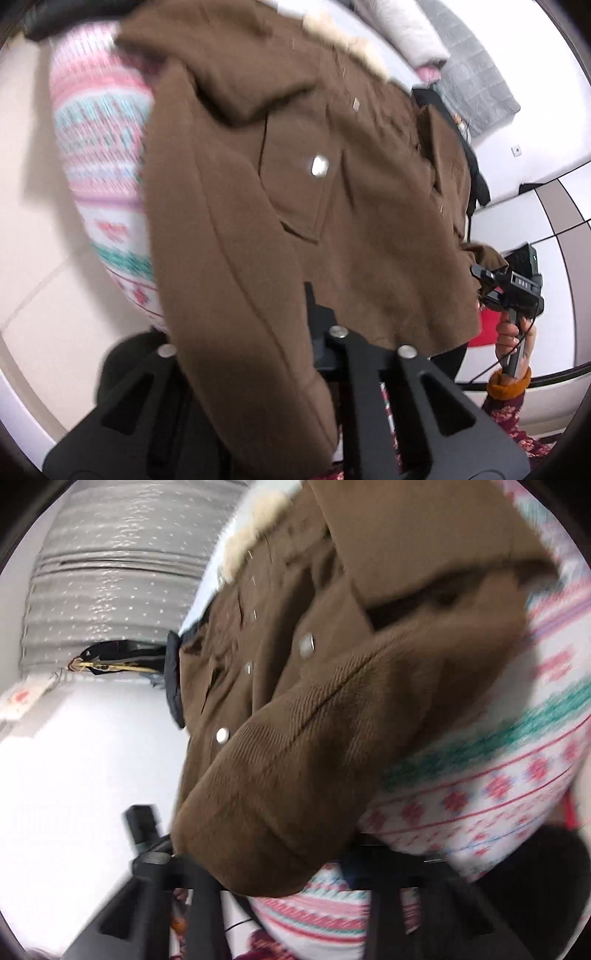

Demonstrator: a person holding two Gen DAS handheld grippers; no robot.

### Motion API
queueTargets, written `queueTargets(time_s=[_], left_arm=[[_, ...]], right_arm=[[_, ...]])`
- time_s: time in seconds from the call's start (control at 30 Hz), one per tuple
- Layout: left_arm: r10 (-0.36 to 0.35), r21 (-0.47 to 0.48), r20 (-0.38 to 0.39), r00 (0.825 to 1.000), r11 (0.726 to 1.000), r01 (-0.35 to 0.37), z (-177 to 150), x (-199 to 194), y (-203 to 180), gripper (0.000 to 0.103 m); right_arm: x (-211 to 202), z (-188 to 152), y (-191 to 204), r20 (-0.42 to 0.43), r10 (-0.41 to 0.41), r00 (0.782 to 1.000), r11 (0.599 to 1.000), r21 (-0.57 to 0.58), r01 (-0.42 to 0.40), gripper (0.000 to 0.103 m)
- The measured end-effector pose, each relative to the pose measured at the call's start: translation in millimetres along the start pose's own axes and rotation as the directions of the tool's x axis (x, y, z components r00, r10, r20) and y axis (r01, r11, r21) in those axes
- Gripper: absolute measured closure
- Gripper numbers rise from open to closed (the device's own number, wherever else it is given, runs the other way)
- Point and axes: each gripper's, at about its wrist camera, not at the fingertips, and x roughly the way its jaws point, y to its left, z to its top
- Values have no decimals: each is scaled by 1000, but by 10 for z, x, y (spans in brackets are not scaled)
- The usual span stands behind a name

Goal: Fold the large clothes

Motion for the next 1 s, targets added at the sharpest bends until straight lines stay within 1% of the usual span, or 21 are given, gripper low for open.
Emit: queueTargets(time_s=[0.07,0.13,0.17,0.2,0.27,0.33,0.4,0.43,0.53,0.57,0.6,0.63,0.67,0.7,0.73,0.77,0.8,0.87,0.9,0.93,1.0], left_arm=[[17,10,82,997,1000,-18,5,-296,-27,92],[25,6,148,989,1000,-26,3,-579,-34,93],[8,0,164,986,1000,-8,-3,-700,-23,93],[2,-7,175,985,1000,0,3,-772,-5,93],[40,6,195,980,999,-42,-62,-900,5,93],[42,17,159,986,999,-45,-125,-860,18,92],[71,38,84,994,996,-75,-169,-636,-13,92],[114,57,40,993,992,-116,-226,-491,-21,92],[236,103,-70,969,968,-228,-368,-55,53,88],[261,115,-90,961,961,-250,-445,16,81,84],[284,135,-88,955,953,-271,-474,52,76,81],[295,162,-65,953,946,-282,-480,13,29,78],[330,189,-40,943,929,-317,-472,-57,-17,62],[368,209,-7,930,910,-359,-479,-131,-54,41],[413,231,59,909,880,-415,-439,-240,-86,33],[441,244,127,889,855,-459,-403,-332,-96,25],[466,253,202,861,825,-506,-349,-455,-140,23],[480,261,258,839,801,-539,-250,-548,-191,21],[474,266,271,838,800,-538,-209,-570,-212,19],[462,280,283,841,798,-533,-114,-558,-248,17],[445,333,295,845,781,-528,70,-414,-353,13]], right_arm=[[-290,-27,65,99,-14,995,999,-45,18,89],[-623,-88,189,203,-46,978,992,-103,68,91],[-783,-112,234,246,-59,967,989,-116,90,92],[-977,-148,273,294,-75,953,985,-127,117,92],[-1220,-214,306,354,-96,930,979,-135,153,92],[-1404,-268,283,393,-125,911,973,-130,189,92],[-1429,-325,214,387,-179,905,964,-115,240,92],[-1373,-332,191,368,-230,901,951,-110,288,92],[-1049,-393,-32,264,-384,884,901,-101,422,92],[-995,-378,-98,234,-410,882,893,-95,440,91],[-875,-412,-213,185,-457,870,875,-86,477,91],[-815,-444,-267,168,-506,846,848,-82,523,87],[-781,-455,-355,167,-553,816,815,-91,572,78],[-808,-490,-358,172,-567,806,805,-92,586,75],[-856,-487,-336,179,-577,797,796,-92,598,68],[-950,-482,-266,205,-597,775,776,-95,623,59],[-1020,-471,-194,236,-613,754,757,-101,646,54],[-1163,-370,-38,309,-628,714,721,-112,684,38],[-1235,-331,47,348,-629,696,708,-113,697,35],[-1273,-306,156,378,-621,687,704,-116,701,32],[-1291,-224,309,422,-592,687,708,-134,693,28]])
